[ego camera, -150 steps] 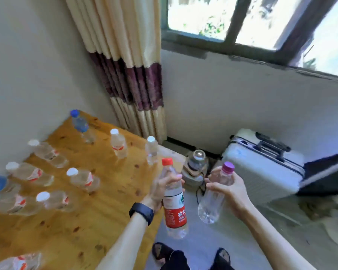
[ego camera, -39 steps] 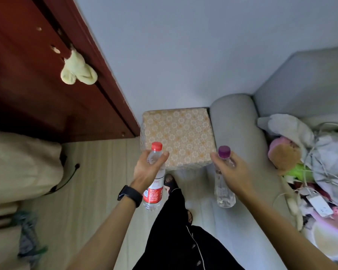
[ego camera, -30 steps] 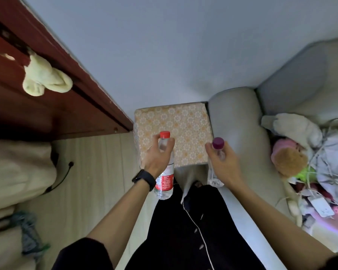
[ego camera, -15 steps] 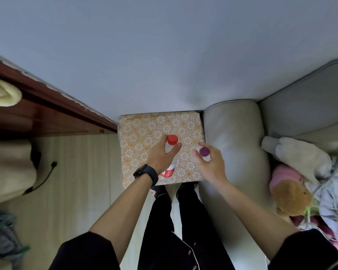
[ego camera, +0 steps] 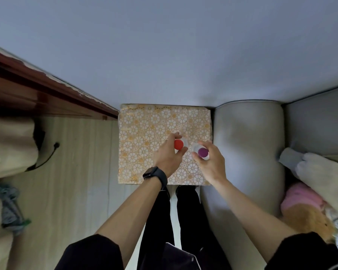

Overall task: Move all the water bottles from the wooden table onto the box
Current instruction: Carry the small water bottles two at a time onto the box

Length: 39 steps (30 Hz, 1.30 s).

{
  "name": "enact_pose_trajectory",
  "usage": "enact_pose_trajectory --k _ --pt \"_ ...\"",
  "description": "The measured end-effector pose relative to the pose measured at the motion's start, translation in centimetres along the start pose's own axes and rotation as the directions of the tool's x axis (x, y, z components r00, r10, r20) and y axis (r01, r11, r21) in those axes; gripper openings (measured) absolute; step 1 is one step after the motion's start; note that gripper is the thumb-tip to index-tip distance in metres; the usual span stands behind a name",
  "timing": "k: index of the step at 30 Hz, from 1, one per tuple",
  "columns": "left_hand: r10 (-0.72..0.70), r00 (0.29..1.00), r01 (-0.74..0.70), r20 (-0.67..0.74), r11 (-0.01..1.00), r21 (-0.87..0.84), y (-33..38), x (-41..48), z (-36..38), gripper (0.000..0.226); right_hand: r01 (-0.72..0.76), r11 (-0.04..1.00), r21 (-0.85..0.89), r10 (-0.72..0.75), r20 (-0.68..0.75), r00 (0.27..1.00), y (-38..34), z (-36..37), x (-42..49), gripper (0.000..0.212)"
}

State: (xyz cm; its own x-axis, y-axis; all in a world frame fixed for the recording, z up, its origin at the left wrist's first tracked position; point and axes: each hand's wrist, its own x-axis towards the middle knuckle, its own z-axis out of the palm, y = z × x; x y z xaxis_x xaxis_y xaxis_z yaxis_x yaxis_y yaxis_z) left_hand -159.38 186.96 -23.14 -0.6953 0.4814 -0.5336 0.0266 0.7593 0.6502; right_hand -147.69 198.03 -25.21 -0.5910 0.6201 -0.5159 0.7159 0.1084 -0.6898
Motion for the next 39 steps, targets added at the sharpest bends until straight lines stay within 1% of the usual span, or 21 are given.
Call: enact_pose_trajectory --k 2,5,6,7,9,12,14,17,19,21,22,25,30,34,37,39 --pt "-0.015 1.000 0.015 -0.011 1.000 0.014 0.0 0.0 0.0 0.039 -0.015 1.000 -0.022 0.015 -0.002 1.000 0.2 -0.1 -0.1 0.048" --pt "-0.003 1.000 0.003 0.005 0.998 0.066 -0.1 -0.2 0.0 0.048 -0.116 0.989 -0.093 0.118 0.015 0.993 0.4 -0.6 -0.1 0.081" --pt "-0.009 1.000 0.008 0.015 0.998 0.069 -0.2 -0.2 0.1 0.055 -0.129 0.984 -0.120 0.133 0.031 0.991 0.4 -0.8 -0.1 0.089" --pt "-0.023 0.999 0.021 0.025 0.997 0.068 -0.2 -0.2 0.1 0.062 -0.127 0.981 -0.147 0.135 0.049 0.990 0.4 -1.0 0.0 0.092" --pt "-0.041 0.998 0.039 0.044 0.997 0.060 -0.4 0.1 0.4 0.070 -0.104 0.972 -0.212 0.123 0.078 0.989 0.6 -1.3 0.3 0.087" --pt "-0.061 0.997 0.058 0.046 0.996 0.061 -0.1 0.5 0.9 0.069 -0.083 0.961 -0.265 0.103 0.064 0.993 1.2 -1.7 0.6 0.074" --pt "-0.099 0.995 0.097 0.020 0.992 0.085 0.0 0.6 0.9 0.071 -0.066 0.971 -0.231 0.086 0.078 0.993 1.1 -1.6 0.4 0.068" --pt "-0.174 0.984 0.171 0.025 0.981 0.089 0.6 0.9 1.3 0.076 -0.060 0.985 -0.164 0.077 0.098 0.992 1.0 -1.7 0.3 0.064" --pt "-0.187 0.982 0.183 0.027 0.978 0.104 1.2 1.3 1.5 0.076 -0.036 0.988 -0.148 0.051 0.102 0.993 0.9 -1.9 0.3 0.063" --pt "-0.152 0.988 0.149 0.017 0.981 0.123 1.8 1.8 1.5 0.071 -0.014 0.991 -0.130 0.028 0.109 0.994 1.0 -2.0 0.6 0.057" --pt "-0.125 0.992 0.122 0.017 0.984 0.129 2.1 2.2 1.3 0.069 -0.026 0.993 -0.115 0.038 0.110 0.993 1.0 -2.2 0.8 0.054" --pt "-0.020 0.998 0.010 0.067 0.989 0.147 3.1 3.9 0.2 0.064 -0.064 0.994 -0.087 0.073 0.104 0.992 0.5 -3.1 2.3 0.052" --pt "0.114 0.971 -0.165 0.212 0.956 0.244 5.1 7.9 -2.1 0.068 0.033 0.993 -0.117 -0.027 0.056 0.998 -1.2 -4.9 6.2 0.056" --pt "0.152 0.956 -0.221 0.252 0.936 0.273 7.5 11.2 -2.9 0.069 0.096 0.988 -0.120 -0.092 0.033 0.995 -3.0 -5.7 9.6 0.057" --pt "0.177 0.957 -0.229 0.231 0.947 0.226 8.5 12.5 -2.7 0.064 0.106 0.990 -0.098 -0.105 0.023 0.994 -3.9 -5.7 11.9 0.059" --pt "0.198 0.971 -0.220 0.132 0.958 0.184 8.1 12.6 -2.2 0.056 0.087 0.993 -0.083 -0.088 -0.011 0.996 -4.2 -5.8 12.9 0.060"
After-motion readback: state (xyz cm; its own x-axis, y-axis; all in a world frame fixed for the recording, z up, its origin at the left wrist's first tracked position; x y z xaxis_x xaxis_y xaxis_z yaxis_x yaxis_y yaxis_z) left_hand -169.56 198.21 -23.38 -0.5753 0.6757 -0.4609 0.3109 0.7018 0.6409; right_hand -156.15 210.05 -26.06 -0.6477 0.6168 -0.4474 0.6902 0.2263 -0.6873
